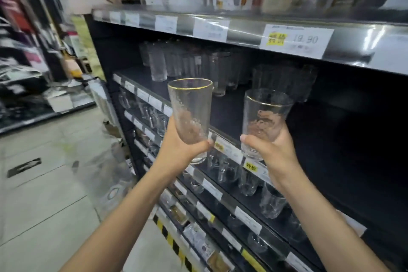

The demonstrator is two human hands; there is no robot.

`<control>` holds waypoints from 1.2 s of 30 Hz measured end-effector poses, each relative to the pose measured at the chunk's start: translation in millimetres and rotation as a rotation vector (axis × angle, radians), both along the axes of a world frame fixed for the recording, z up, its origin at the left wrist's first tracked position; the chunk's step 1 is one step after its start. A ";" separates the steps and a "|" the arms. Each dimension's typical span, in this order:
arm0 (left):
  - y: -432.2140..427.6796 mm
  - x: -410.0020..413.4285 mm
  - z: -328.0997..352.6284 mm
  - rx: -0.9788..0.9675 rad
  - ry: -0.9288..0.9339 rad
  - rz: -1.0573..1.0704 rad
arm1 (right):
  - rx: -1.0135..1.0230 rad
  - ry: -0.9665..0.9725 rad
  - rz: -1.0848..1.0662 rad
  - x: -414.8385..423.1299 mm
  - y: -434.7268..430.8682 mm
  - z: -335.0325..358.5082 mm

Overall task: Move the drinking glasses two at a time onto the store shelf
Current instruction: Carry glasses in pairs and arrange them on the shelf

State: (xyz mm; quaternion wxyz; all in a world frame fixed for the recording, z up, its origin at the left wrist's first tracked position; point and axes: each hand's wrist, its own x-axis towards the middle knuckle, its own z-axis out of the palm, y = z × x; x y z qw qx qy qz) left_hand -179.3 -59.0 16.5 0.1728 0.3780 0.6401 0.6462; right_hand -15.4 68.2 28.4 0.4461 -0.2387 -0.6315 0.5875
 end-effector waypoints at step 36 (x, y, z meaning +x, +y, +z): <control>-71.7 -414.3 7.5 -0.081 -0.004 0.022 | -0.164 -0.079 -0.235 -390.6 -83.7 -16.6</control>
